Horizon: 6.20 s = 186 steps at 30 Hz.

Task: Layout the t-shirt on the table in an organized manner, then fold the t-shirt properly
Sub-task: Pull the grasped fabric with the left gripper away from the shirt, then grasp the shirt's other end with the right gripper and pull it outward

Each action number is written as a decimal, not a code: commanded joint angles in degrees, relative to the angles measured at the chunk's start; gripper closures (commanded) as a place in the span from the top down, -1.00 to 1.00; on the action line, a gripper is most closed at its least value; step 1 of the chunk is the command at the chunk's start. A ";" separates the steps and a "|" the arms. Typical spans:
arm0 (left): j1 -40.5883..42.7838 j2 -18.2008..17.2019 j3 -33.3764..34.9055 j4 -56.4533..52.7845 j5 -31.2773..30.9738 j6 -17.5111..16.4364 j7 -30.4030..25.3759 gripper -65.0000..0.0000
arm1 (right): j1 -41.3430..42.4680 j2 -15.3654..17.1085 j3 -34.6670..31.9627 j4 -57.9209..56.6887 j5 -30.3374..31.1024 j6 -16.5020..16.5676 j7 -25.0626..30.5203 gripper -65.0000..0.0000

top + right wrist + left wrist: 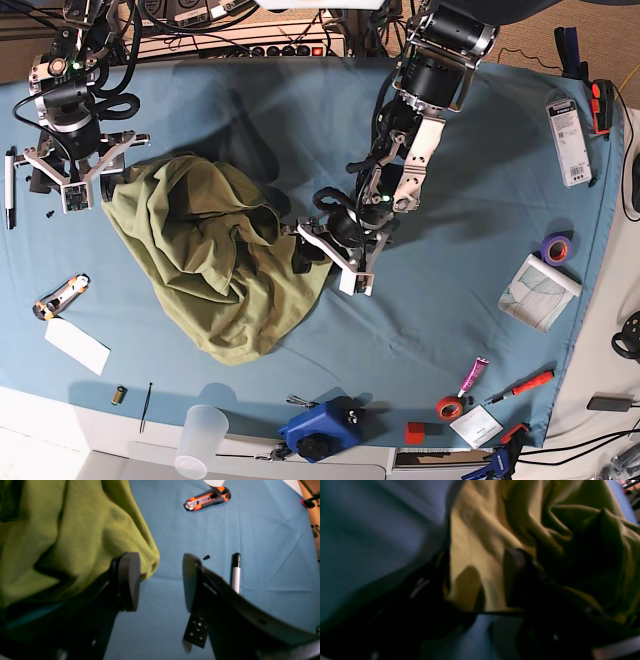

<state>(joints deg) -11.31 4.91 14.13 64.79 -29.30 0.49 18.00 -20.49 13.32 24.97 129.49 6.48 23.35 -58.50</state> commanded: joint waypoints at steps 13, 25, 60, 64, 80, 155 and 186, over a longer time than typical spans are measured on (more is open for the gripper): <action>0.83 0.61 0.31 0.31 4.59 1.18 7.28 -1.00 | 0.17 0.66 0.26 0.94 -0.13 -0.44 1.14 -0.15; 0.85 -3.43 0.31 15.89 14.34 4.46 18.62 -1.00 | 0.17 0.66 0.26 0.94 -0.09 -0.42 1.55 -0.15; 25.92 -17.42 -28.15 52.46 9.53 -0.35 37.55 -1.00 | 0.17 0.63 0.15 0.96 22.62 11.43 -0.37 -0.15; 25.92 -17.42 -28.15 52.46 9.53 -0.35 37.53 -1.00 | 0.17 0.63 0.09 0.94 22.64 12.22 -0.66 -0.15; 25.92 -17.29 -28.15 52.46 9.53 -0.35 37.48 -1.00 | 0.87 0.66 -9.55 -2.73 23.47 12.52 -3.15 0.05; 27.98 -17.31 -28.15 52.43 10.60 -0.37 38.93 -1.00 | 58.90 6.82 -18.91 -52.87 4.00 3.89 8.02 -0.19; 27.96 -17.31 -28.15 52.43 9.94 -0.37 37.46 -1.00 | 63.34 12.33 -11.78 -64.04 35.80 10.95 -21.50 -0.19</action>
<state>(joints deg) 16.97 -11.94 -13.78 116.25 -19.57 -0.03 56.55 41.06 24.60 12.99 64.51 41.56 34.35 -81.10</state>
